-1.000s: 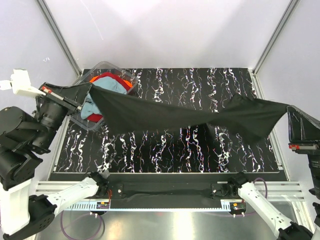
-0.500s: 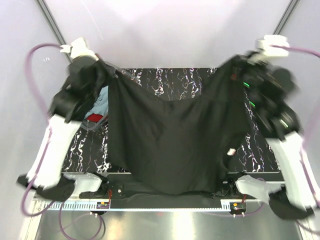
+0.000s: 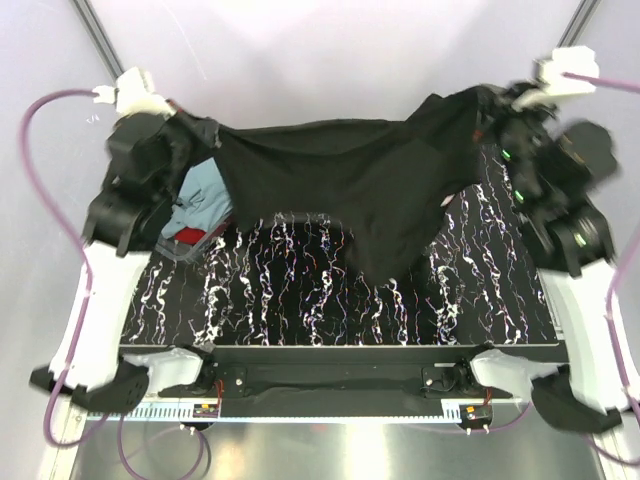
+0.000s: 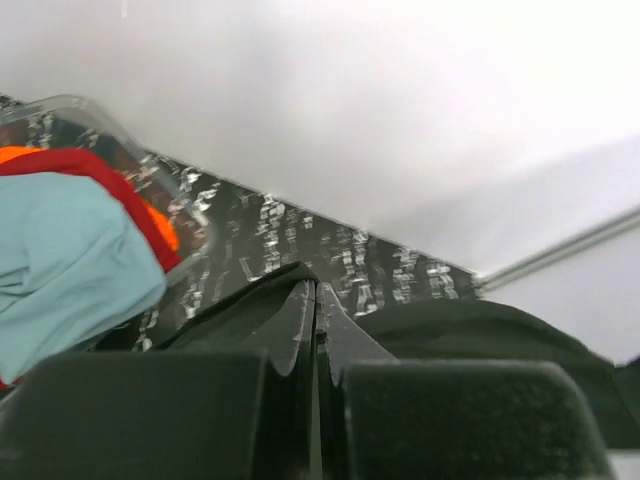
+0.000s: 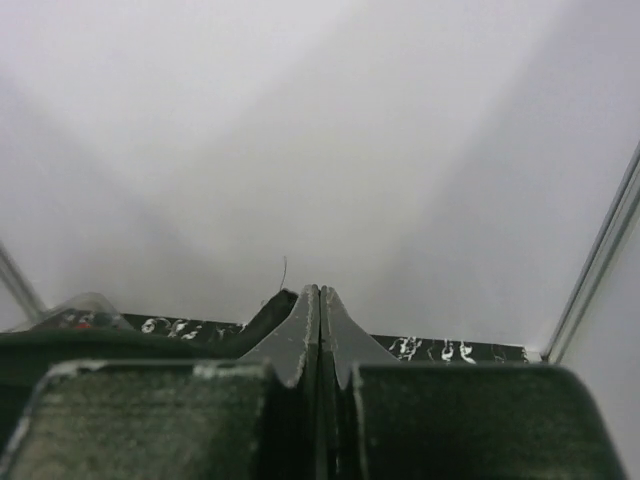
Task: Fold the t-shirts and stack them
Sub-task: Flatten the tshirt out
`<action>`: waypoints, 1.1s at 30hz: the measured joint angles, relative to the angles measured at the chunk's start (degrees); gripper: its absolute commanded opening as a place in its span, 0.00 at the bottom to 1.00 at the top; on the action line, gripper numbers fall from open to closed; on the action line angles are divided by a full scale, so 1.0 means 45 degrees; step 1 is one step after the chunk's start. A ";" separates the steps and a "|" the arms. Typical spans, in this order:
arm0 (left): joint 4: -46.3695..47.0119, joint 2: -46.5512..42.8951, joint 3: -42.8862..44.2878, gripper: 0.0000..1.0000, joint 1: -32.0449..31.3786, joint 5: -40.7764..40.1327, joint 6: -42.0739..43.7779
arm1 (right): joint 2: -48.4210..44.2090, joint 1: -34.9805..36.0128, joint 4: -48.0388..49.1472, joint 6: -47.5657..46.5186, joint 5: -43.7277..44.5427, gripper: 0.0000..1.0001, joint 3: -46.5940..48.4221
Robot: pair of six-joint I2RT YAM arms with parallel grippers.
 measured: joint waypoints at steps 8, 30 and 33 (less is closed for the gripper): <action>0.0141 -0.4002 -0.2278 0.00 0.0015 0.1239 -0.0636 | -0.5382 -0.0015 -0.0063 0.1535 -0.2744 0.00 -0.2871; 0.0194 -0.5319 -0.2404 0.00 0.0015 0.3313 -0.1093 | -0.6688 -0.0024 0.0699 0.2735 -0.3458 0.00 -0.3764; 0.0389 -0.3832 -0.3585 0.00 0.0024 0.2652 -0.0928 | -0.4794 -0.0044 0.1107 0.1783 -0.2399 0.00 -0.4945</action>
